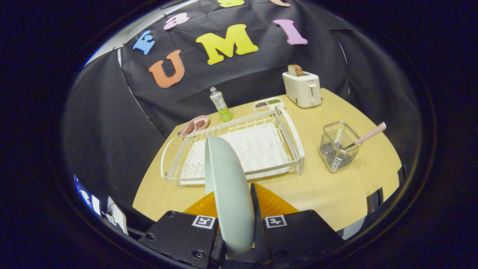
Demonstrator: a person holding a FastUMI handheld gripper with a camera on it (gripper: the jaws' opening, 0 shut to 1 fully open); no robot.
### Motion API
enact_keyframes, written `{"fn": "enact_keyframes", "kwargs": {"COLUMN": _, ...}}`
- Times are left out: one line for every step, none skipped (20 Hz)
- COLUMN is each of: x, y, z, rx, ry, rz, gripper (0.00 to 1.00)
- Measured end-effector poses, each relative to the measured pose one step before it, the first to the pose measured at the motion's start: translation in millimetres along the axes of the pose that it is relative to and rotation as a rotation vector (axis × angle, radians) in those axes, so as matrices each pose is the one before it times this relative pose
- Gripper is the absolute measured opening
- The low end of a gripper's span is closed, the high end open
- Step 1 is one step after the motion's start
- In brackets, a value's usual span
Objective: Take the plate from the dish rack, then take the spoon from the basket and place it into the plate.
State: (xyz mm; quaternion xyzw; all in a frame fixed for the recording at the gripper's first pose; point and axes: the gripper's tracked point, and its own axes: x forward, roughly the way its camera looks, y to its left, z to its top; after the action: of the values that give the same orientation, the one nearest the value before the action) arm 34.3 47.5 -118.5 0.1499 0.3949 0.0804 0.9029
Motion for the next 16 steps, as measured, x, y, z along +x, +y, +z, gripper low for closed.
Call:
{"fn": "enact_keyframes", "kwargs": {"x": 2.89, "y": -4.28, "z": -9.66, "rx": 0.03555, "ry": 0.01147, "rz": 0.023, "gripper": 0.35}}
{"fn": "enact_keyframes", "kwargs": {"x": 5.43, "y": -5.23, "z": -7.99, "rx": 0.02856, "ry": 0.01252, "rz": 0.01135, "gripper": 0.35}}
{"fn": "enact_keyframes", "kwargs": {"x": 7.11, "y": -6.36, "z": -7.8, "rx": 0.01721, "ry": 0.01239, "rz": 0.0041, "gripper": 0.35}}
{"fn": "enact_keyframes", "kwargs": {"x": 6.99, "y": -5.93, "z": -5.81, "rx": 0.01435, "ry": 0.01054, "rz": -0.00041, "gripper": 0.35}}
{"fn": "enact_keyframes", "kwargs": {"x": 5.59, "y": -5.03, "z": -6.11, "rx": 0.01596, "ry": 0.01197, "rz": -0.00082, "gripper": 0.35}}
{"fn": "enact_keyframes", "kwargs": {"x": 5.56, "y": -3.4, "z": -3.21, "rx": 0.01879, "ry": 0.01302, "rz": 0.00708, "gripper": 0.35}}
{"fn": "enact_keyframes", "kwargs": {"x": 6.22, "y": -0.37, "z": -3.51, "rx": 0.01826, "ry": 0.01173, "rz": 0.01426, "gripper": 0.35}}
{"fn": "enact_keyframes", "kwargs": {"x": 5.25, "y": -1.05, "z": -1.67, "rx": 0.02005, "ry": 0.0109, "rz": 0.01627, "gripper": 0.35}}
{"fn": "enact_keyframes", "kwargs": {"x": 2.79, "y": -2.63, "z": -1.67, "rx": 0.01693, "ry": 0.00579, "rz": 0.00998, "gripper": 0.35}}
{"fn": "enact_keyframes", "kwargs": {"x": 2.29, "y": -2.77, "z": 0.71, "rx": 0.0175, "ry": 0.00057, "rz": 0.00872, "gripper": 0.35}}
{"fn": "enact_keyframes", "kwargs": {"x": 4.23, "y": -0.9, "z": 1.15, "rx": 0.02104, "ry": 0.00246, "rz": 0.01301, "gripper": 0.35}}
{"fn": "enact_keyframes", "kwargs": {"x": 4.34, "y": -1.37, "z": 0.21, "rx": 0.01776, "ry": 0.00609, "rz": 0.00643, "gripper": 0.36}}
{"fn": "enact_keyframes", "kwargs": {"x": 4.08, "y": -0.35, "z": 0.16, "rx": 0.00854, "ry": 0.00784, "rz": 0.00747, "gripper": 0.36}}
{"fn": "enact_keyframes", "kwargs": {"x": 1.94, "y": 0.66, "z": 0.51, "rx": -0.00436, "ry": 0.00534, "rz": 0.013, "gripper": 0.36}}
{"fn": "enact_keyframes", "kwargs": {"x": 2.01, "y": -1.75, "z": 0.78, "rx": -0.00411, "ry": -0.00154, "rz": 0.00283, "gripper": 0.36}}
{"fn": "enact_keyframes", "kwargs": {"x": 0.55, "y": -2.4, "z": 2.67, "rx": -0.00187, "ry": -0.00871, "rz": -0.00156, "gripper": 0.37}}
